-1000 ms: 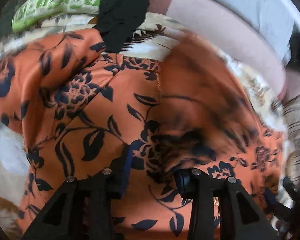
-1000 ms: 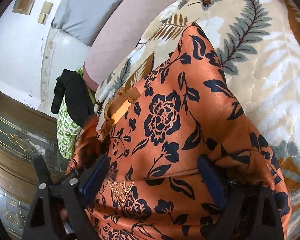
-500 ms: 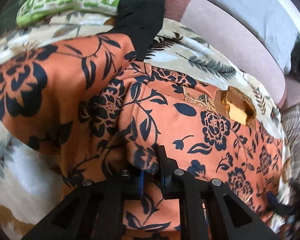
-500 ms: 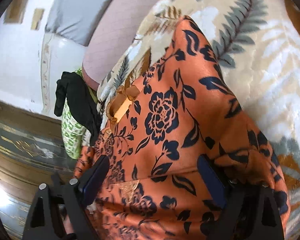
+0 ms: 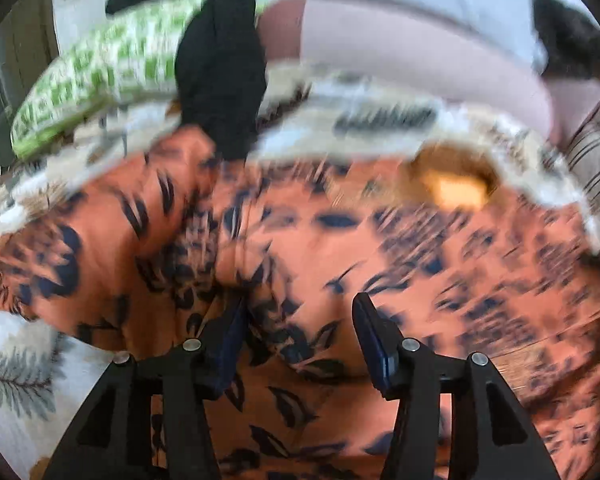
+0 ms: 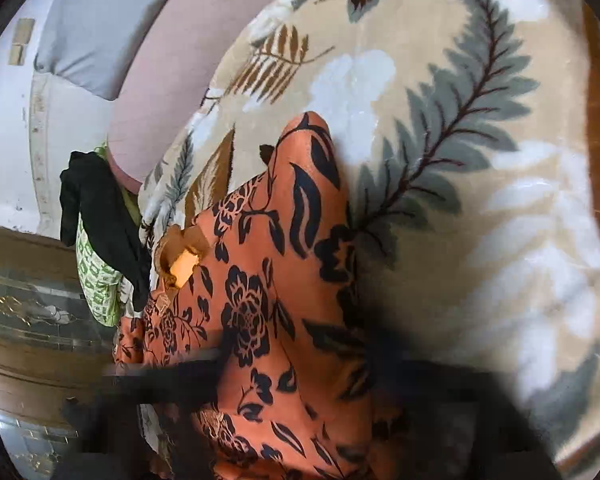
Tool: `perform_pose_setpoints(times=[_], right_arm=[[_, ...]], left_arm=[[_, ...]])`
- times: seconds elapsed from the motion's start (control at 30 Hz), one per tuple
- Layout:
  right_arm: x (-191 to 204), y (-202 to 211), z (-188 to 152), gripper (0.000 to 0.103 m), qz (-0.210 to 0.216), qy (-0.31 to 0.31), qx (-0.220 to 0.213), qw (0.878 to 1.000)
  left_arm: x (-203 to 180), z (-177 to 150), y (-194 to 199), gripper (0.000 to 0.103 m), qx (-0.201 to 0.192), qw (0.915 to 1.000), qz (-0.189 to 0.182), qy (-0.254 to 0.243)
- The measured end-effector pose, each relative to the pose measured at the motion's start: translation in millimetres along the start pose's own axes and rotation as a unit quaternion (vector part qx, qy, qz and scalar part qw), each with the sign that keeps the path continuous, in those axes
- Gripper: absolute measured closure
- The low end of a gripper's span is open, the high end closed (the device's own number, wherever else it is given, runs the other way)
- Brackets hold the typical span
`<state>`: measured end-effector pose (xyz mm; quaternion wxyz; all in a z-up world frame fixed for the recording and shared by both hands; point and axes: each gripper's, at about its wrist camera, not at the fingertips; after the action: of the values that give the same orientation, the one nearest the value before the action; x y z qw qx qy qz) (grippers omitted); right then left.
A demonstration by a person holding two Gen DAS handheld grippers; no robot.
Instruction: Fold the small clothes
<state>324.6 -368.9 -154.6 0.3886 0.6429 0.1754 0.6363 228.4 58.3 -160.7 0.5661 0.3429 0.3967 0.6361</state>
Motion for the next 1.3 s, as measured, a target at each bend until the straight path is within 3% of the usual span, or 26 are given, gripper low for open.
perform_pose_setpoints(times=[0.1,0.17,0.27,0.3,0.33,0.4,0.5,0.53,0.57,0.6,0.63,0.67,0.73,0.77,0.87,0.97,1.03,1.13,1.2,1.3], right_arm=[[-22,2,0,0.085,-0.080,-0.028,-0.026,0.996],[-24,5,-3,0.085,-0.064,-0.018,-0.029,0.997],[-6,25,-7,0.066,-0.046,-0.016,-0.055,0.997],[7,34,-12,0.037,-0.025,-0.001,-0.071,0.997],[17,39,-15,0.016,-0.017,0.014,-0.081,0.996],[40,42,-18,0.015,0.009,0.062,-0.084,0.995],[50,18,-6,0.016,0.076,0.090,-0.044,0.992],[41,4,0,0.016,0.046,0.077,-0.031,0.995],[18,-13,14,0.016,-0.016,0.023,-0.016,0.999],[3,-12,19,0.023,0.003,-0.016,-0.026,1.000],[-4,-1,17,0.023,0.042,-0.047,-0.053,0.997],[-1,12,11,0.023,0.042,-0.053,-0.076,0.995],[25,34,-12,0.016,0.015,-0.004,-0.114,0.993],[34,37,-24,0.016,0.014,0.016,-0.113,0.993],[59,32,-73,0.016,-0.012,0.098,-0.077,0.992],[57,17,-115,0.016,-0.061,0.138,-0.049,0.987],[48,6,-135,0.016,-0.072,0.132,-0.032,0.988],[36,1,-152,0.016,-0.074,0.118,-0.022,0.990],[37,-1,-153,0.016,-0.077,0.118,-0.024,0.990],[35,1,-154,0.016,-0.081,0.109,-0.020,0.991]], left_arm=[[-3,-2,-3,0.049,-0.014,0.9998,0.009,-0.015],[-5,-4,0,0.049,-0.017,0.9995,0.013,-0.023],[-2,-3,7,0.049,-0.022,0.9995,0.006,-0.019],[-1,-5,12,0.048,-0.030,0.9994,0.002,-0.017],[1,-5,15,0.045,-0.037,0.9992,-0.003,-0.015],[2,-5,14,0.040,-0.040,0.9990,-0.011,-0.016],[2,-6,-2,0.039,-0.019,0.9997,-0.005,-0.014],[3,-5,-2,0.038,-0.018,0.9997,-0.012,-0.009],[7,-5,2,0.038,-0.015,0.9996,-0.026,-0.003],[13,-4,9,0.038,-0.013,0.9988,-0.047,0.005],[22,-4,18,0.038,-0.020,0.9969,-0.074,0.015],[30,-5,25,0.035,-0.028,0.9950,-0.092,0.026],[55,-7,42,0.033,-0.042,0.9888,-0.125,0.070],[72,-11,50,0.033,-0.050,0.9831,-0.145,0.100],[139,-34,67,0.031,-0.075,0.9564,-0.190,0.209],[200,-49,63,0.029,-0.078,0.9281,-0.205,0.301],[246,-59,53,0.029,-0.076,0.8922,-0.237,0.377],[310,-83,38,0.029,-0.094,0.8115,-0.307,0.488],[331,-89,31,0.029,-0.095,0.7908,-0.314,0.517],[358,-94,17,0.029,-0.094,0.7686,-0.310,0.551]])
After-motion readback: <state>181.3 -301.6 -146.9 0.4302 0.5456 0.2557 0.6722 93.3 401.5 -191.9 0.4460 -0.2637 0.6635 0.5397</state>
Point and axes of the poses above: each gripper's, at about its wrist camera, not at the fingertips, and y roughly against the way its jaws point, x to its left, z to its top, and after that the axes turned 10 degrees about x, right-handed
